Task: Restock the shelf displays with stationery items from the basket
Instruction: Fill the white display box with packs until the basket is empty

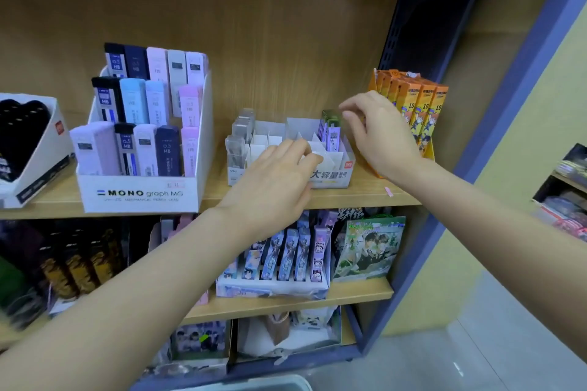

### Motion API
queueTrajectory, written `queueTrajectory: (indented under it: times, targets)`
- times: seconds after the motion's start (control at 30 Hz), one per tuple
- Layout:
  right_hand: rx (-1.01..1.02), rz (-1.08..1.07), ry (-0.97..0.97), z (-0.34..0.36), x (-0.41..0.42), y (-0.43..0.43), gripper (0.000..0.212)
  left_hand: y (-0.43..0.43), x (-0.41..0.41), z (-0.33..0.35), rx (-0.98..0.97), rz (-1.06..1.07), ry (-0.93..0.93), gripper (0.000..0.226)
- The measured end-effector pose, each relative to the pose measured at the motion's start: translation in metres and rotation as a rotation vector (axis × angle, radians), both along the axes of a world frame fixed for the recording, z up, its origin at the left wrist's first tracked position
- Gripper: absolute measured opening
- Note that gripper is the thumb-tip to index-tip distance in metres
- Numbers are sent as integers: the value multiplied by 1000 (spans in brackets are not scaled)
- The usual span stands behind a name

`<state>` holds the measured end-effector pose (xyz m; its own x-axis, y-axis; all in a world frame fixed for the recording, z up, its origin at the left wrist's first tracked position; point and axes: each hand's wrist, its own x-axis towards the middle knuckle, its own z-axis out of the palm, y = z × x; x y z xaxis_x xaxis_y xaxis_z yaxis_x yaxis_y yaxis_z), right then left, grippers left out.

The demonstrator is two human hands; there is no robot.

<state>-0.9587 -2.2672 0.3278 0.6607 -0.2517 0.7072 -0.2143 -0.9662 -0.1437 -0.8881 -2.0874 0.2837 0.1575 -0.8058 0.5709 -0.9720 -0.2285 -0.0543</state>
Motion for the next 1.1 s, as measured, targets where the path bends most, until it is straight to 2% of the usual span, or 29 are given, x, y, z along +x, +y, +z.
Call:
queueTrajectory:
  times: [0.1, 0.17, 0.3, 0.47, 0.57, 0.63, 0.7, 0.77, 0.87, 0.97, 1.1]
  targets:
    - [-41, 41, -72, -21, -27, 27, 19, 27, -9, -15, -90, 13, -80, 30]
    - [-33, 101, -63, -47, -46, 44, 15, 52, -19, -38, -141, 16, -63, 25]
    - [3, 235, 128, -119, -75, 71, 19, 108, -34, -118, -110, 60, 26, 17]
    - [135, 327, 552, -244, -83, 108, 16, 170, -45, -242, 149, 318, 365, 18]
    - [341, 348, 920, -324, -82, 135, 30, 202, -46, -310, 299, 506, 584, 30]
    - [424, 339, 1143, -375, -78, 151, 40, 222, -46, -350, 318, 645, 768, 30]
    - [503, 346, 1246, -417, -74, 164, 43, 234, -48, -372, 304, 770, 975, 43]
    - [546, 373, 1305, -450, -69, 174, 45, 237, -52, -389, 275, 802, 1082, 51]
    - [510, 442, 1328, -487, -61, 179, 52, 229, -59, -402, 160, 749, 1228, 39]
    - [441, 507, 1369, -511, -50, 178, 57, 223, -62, -408, 89, 801, 1302, 28]
    - [180, 557, 1405, -527, -40, 172, 53, 221, -64, -407, 22, 796, 1323, 32]
